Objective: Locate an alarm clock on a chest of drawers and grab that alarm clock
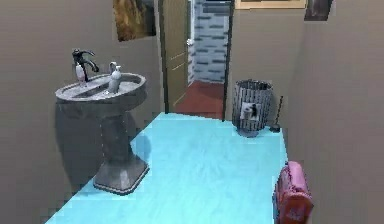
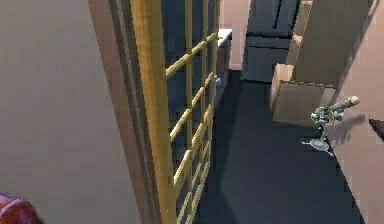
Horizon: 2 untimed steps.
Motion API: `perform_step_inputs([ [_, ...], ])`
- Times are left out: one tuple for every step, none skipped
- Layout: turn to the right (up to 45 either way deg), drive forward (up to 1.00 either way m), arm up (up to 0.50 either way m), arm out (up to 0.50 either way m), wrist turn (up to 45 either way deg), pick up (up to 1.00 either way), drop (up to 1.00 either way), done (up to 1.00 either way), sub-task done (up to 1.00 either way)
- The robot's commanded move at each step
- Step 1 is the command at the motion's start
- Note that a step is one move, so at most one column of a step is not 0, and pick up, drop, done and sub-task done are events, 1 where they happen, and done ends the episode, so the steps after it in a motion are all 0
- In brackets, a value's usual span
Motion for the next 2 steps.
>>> perform_step_inputs([
  [0.0,1.0,0.0,0.0,0.0,0.0,0.0,0.0,0.0],
  [0.0,1.0,0.0,0.0,0.0,0.0,0.0,0.0,0.0],
])
